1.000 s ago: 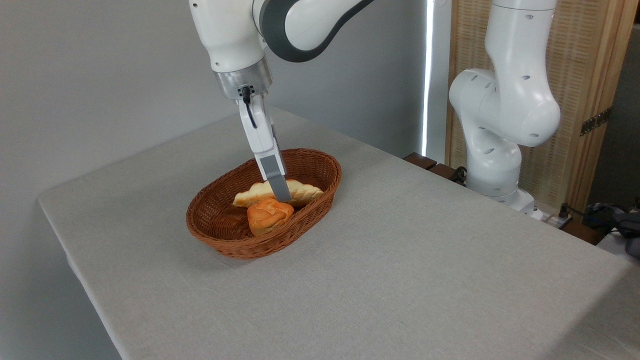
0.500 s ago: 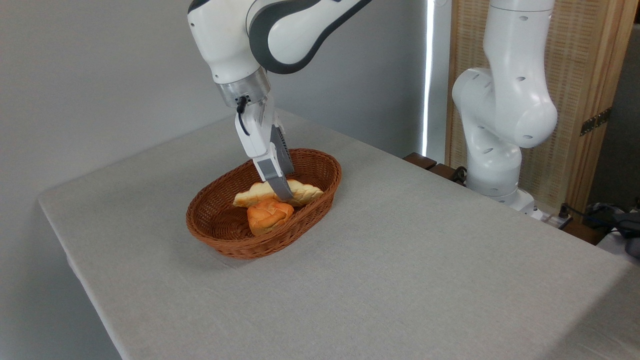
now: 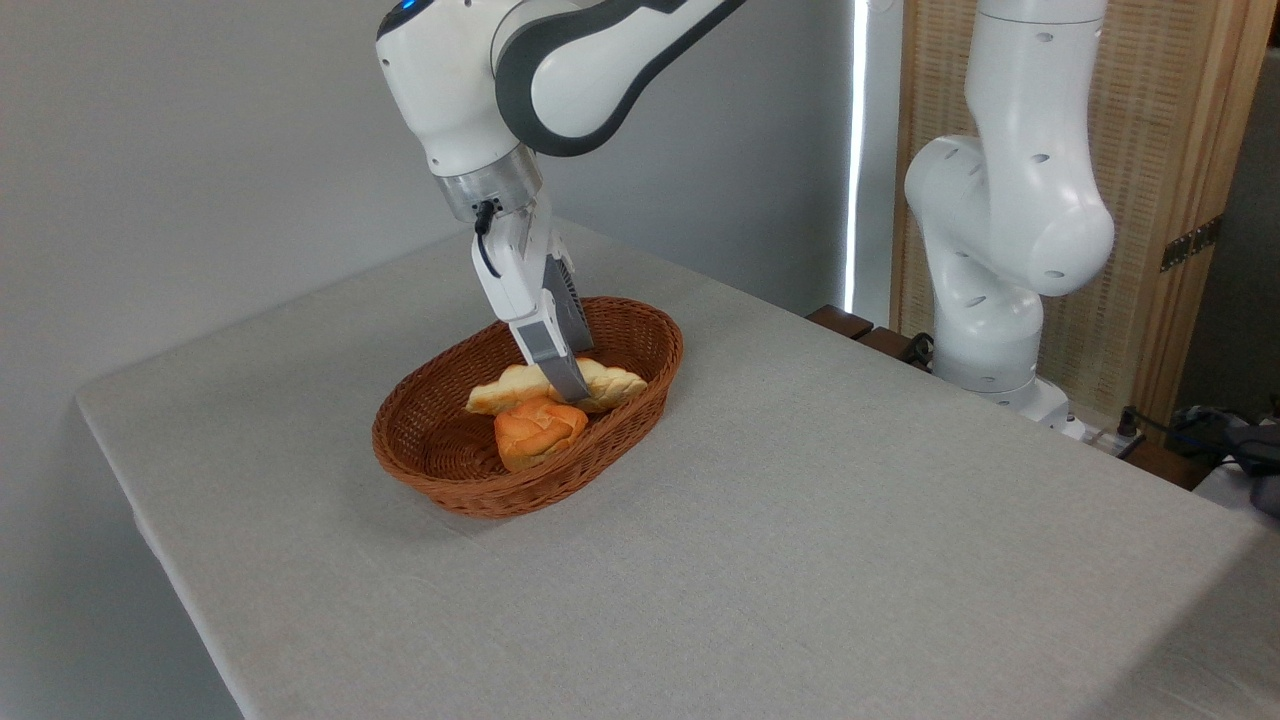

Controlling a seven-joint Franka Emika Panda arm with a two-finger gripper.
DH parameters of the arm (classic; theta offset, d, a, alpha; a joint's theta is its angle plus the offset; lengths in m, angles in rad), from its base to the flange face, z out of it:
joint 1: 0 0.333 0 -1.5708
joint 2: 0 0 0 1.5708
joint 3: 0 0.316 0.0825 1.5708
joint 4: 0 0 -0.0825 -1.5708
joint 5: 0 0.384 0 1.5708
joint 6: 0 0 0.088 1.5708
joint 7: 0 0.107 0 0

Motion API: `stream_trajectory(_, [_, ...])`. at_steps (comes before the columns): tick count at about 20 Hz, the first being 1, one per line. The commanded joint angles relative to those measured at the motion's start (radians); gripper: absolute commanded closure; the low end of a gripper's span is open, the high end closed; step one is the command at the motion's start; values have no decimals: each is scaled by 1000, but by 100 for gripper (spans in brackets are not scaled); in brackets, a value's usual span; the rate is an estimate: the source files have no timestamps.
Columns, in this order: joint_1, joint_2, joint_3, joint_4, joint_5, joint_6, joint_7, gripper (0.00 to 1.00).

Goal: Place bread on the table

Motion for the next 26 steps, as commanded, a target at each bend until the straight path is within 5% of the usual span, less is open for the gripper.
stream_trajectory(1, [5,-7,1,-1,-5,-2,4,76])
stream_trajectory(5, [8,-9,6,1,-3,-2,7,76])
stream_trajectory(9, [8,-9,7,1,1,-2,7,94])
stream_trajectory(26, [9,-22,16,79,-11,-11,-3,93])
